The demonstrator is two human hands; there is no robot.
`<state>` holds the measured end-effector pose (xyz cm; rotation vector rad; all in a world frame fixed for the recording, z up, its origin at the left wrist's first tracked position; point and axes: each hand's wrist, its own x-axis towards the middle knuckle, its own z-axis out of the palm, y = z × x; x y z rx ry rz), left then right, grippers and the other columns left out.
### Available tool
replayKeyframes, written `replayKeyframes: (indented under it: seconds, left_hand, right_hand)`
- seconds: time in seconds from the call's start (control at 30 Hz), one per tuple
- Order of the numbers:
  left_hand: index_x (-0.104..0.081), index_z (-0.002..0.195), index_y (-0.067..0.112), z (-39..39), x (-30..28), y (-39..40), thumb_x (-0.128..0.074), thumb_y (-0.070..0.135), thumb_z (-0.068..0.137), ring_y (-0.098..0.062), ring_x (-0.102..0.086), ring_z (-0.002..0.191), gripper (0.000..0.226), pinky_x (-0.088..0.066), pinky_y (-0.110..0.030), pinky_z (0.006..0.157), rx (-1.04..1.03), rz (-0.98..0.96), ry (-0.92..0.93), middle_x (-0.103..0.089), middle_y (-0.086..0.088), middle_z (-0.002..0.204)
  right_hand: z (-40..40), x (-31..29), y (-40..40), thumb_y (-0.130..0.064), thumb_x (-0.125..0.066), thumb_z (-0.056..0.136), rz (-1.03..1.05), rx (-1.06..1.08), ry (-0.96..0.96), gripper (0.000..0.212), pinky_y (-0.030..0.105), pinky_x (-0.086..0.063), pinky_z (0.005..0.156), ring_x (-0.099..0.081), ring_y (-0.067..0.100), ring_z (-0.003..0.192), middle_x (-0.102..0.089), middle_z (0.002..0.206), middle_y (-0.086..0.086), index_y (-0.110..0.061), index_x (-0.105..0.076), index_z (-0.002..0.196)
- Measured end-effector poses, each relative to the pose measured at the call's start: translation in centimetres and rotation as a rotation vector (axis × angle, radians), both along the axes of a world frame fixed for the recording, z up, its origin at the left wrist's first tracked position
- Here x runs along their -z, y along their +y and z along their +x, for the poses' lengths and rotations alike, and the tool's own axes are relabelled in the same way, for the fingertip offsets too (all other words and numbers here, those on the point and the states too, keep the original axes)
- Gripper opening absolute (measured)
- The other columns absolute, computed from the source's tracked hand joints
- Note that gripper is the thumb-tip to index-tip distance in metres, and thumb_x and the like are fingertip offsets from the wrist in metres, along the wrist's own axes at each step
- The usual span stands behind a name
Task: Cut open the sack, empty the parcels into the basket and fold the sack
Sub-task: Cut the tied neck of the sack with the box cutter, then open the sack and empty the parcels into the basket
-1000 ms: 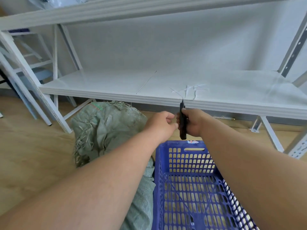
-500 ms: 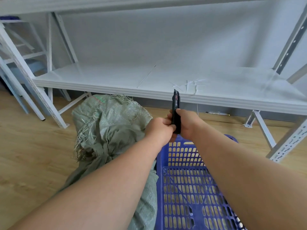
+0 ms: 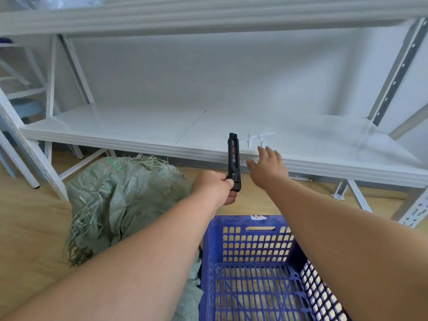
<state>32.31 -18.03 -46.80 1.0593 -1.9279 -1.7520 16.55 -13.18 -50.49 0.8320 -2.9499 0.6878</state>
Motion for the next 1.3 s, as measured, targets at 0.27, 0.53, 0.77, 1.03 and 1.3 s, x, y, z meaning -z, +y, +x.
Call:
replayKeyframes:
  seconds: [0.27, 0.53, 0.77, 1.03, 1.3]
  left_hand:
    - [-0.057, 0.127, 0.004, -0.5, -0.2, -0.8, -0.056, 0.005, 0.096, -0.022, -0.07, 0.078, 0.032, -0.059, -0.036, 0.079, -0.055, -0.028, -0.027, -0.063, -0.006, 0.077]
    - [-0.053, 0.13, 0.005, 0.2, -0.3, -1.8, -0.055, 0.004, 0.096, -0.012, -0.065, 0.07, 0.034, -0.059, -0.025, 0.069, -0.109, -0.021, -0.006, -0.061, -0.003, 0.084]
    - [-0.051, 0.129, 0.002, 4.6, 2.1, -1.3, -0.053, 0.003, 0.097, -0.014, -0.062, 0.068, 0.033, -0.057, -0.031, 0.075, -0.188, 0.026, 0.023, -0.057, -0.003, 0.082]
    - [-0.052, 0.131, 0.012, 10.8, 2.8, -1.2, -0.059, 0.009, 0.094, -0.02, -0.065, 0.095, 0.038, -0.056, -0.033, 0.083, -0.077, -0.1, -0.071, -0.064, -0.005, 0.11]
    - [-0.039, 0.14, 0.024, 21.8, 5.3, -6.5, -0.065, 0.032, 0.087, -0.023, -0.041, 0.13, 0.059, -0.038, -0.036, 0.101, -0.476, -0.524, -0.309, -0.043, -0.001, 0.141]
  right_hand:
    - [-4.5, 0.7, -2.8, -0.045, -0.021, 0.097, 0.415, -0.111, 0.104, 0.054, 0.051, -0.006, 0.119, -0.008, 0.033, 0.147, -0.025, 0.155, 0.01, -0.027, -0.03, 0.148]
    - [-2.1, 0.7, -3.0, -0.048, -0.035, 0.1, -0.425, -0.003, 0.06, 0.052, 0.039, -0.024, 0.113, -0.03, 0.026, 0.139, -0.04, 0.149, 0.007, -0.016, -0.046, 0.14]
    - [8.6, 0.8, -3.3, -0.057, -0.035, 0.098, -0.918, -0.263, -1.303, 0.058, 0.035, -0.056, 0.074, -0.07, 0.023, 0.087, -0.073, 0.101, 0.007, -0.008, -0.063, 0.11]
    - [16.4, 2.1, -2.1, -0.013, -0.043, 0.103, -1.049, -0.258, -1.327, 0.015, 0.033, -0.056, 0.061, -0.064, 0.023, 0.074, -0.065, 0.09, 0.008, -0.009, -0.053, 0.093]
    - [22.0, 2.2, -1.1, 0.006, -0.046, 0.097, -0.806, -0.217, -1.279, 0.017, 0.027, -0.055, 0.056, -0.053, 0.017, 0.069, -0.053, 0.085, 0.012, 0.003, -0.049, 0.113]
